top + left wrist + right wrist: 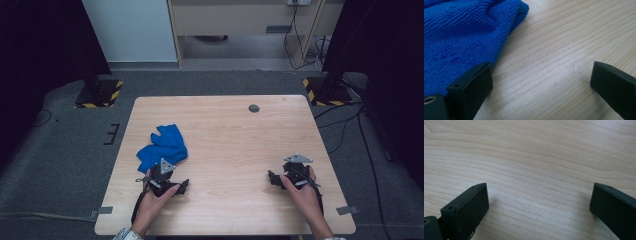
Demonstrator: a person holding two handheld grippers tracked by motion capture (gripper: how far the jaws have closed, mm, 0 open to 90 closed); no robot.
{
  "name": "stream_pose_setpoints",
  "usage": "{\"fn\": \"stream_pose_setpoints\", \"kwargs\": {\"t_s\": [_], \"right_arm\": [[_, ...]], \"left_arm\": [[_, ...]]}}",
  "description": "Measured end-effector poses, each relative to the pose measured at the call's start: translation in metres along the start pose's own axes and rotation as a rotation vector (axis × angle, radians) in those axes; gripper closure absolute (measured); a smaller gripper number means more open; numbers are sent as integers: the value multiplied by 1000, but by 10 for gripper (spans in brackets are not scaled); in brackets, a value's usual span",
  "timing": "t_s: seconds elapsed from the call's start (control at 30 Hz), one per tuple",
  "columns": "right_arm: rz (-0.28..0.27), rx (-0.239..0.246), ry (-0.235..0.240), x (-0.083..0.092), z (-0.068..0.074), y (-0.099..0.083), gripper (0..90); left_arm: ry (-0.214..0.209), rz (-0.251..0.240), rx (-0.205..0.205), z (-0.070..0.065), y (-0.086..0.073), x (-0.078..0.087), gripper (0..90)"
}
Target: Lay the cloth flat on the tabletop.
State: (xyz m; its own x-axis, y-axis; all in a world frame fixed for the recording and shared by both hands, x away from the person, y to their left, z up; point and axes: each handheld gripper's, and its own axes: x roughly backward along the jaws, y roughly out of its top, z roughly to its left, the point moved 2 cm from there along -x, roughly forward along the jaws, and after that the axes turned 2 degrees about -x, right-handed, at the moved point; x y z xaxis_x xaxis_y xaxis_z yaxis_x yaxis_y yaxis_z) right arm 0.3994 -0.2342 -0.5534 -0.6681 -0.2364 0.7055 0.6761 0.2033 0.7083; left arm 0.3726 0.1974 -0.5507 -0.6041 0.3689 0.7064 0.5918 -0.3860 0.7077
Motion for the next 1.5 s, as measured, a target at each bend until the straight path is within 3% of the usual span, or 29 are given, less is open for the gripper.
{"fn": "stream_pose_setpoints", "kwargs": {"t_s": [0.2,0.47,0.57,0.73,0.8,0.83,0.87,0.97,1.2,1.3,1.5], "right_arm": [[1,-3,1,0,0,0,22],[2,-1,4,0,0,0,20],[2,-1,4,0,0,0,20],[4,-1,8,0,0,0,16],[4,-1,8,0,0,0,16],[4,-1,8,0,0,0,16],[4,-1,8,0,0,0,16],[4,-1,8,0,0,0,16],[5,-1,9,0,0,0,13],[5,-1,8,0,0,0,13],[5,-1,8,0,0,0,14]], "left_arm": [[-9,-4,8,2,1,3,54],[-15,-46,-31,-1,10,12,58],[-3,-96,-34,1,17,21,62],[31,-111,-28,13,22,23,75],[51,-123,0,27,24,20,76],[51,-123,0,27,24,20,79],[72,-135,32,37,26,18,87],[95,-138,46,44,29,15,92],[117,-139,45,52,42,4,96],[115,-128,69,58,47,-6,99],[117,-88,83,63,45,-22,121]]}}
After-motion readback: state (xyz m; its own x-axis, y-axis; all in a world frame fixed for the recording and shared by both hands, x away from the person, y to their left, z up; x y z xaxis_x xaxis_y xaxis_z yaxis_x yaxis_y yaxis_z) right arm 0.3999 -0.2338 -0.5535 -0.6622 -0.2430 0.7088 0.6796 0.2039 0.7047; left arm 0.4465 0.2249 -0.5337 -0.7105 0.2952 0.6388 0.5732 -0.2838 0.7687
